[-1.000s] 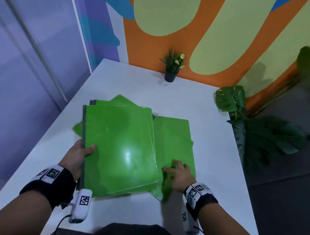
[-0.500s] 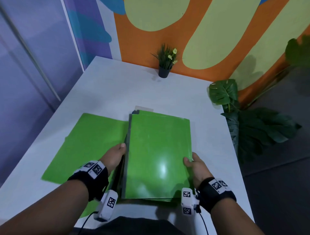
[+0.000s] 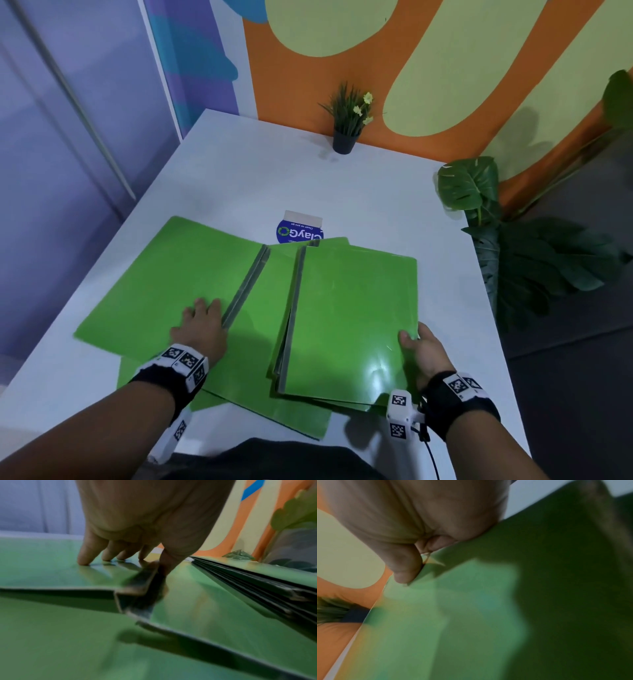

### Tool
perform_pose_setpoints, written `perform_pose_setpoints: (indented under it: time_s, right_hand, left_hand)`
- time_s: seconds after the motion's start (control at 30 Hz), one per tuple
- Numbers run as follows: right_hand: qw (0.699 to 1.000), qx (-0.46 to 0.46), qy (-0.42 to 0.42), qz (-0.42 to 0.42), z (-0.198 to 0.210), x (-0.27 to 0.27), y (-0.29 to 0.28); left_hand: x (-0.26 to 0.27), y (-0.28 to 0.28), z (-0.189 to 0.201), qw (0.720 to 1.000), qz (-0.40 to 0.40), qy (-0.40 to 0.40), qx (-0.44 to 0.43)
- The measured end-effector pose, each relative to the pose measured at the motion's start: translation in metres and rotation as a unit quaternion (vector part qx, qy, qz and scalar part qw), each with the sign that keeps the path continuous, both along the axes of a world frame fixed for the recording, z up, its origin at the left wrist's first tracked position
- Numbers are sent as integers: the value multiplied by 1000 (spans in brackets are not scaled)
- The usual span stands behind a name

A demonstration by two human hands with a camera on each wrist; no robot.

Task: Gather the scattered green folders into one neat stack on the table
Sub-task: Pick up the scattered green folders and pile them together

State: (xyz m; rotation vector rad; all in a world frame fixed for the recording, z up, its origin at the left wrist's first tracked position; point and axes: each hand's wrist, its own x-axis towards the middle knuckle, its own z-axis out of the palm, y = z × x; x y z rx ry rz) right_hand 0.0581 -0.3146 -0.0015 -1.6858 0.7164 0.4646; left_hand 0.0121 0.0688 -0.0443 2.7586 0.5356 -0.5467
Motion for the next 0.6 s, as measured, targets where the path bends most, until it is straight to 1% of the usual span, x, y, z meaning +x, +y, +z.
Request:
perform_pose_setpoints:
  time_s: [0.1,0.23,0.3,0.37,0.43,0.5,0.57,0.6]
  right_hand:
    - [1000,-2,-18,11,1,5,9]
    - [999,10,-39,2,3,14,11]
    - [999,15,-46,-13,6,19,10]
    - [998,20,-48,-28,7,23,6]
    - [998,18,-57,-29,10,25,4]
    - [998,5,-59,-28,13,24,6]
    - [998,1,-57,-24,10,23,8]
    - [999,3,-48,-22,9,21,10]
  left_hand:
    - [1,-1,22,996,7,-83,-25]
    - [7,15,83,981,40,-186,-31]
    - [9,25,119,965,63,-255,-23]
    - [10,36,153,937,90,-336,-25]
    - [10,44,181,906,101,-406,-70]
    - [10,46,203,877,124,-443,-141]
    - [11,50,202,854,153,-440,-232]
    - [12,52,193,842,162,-434,-276]
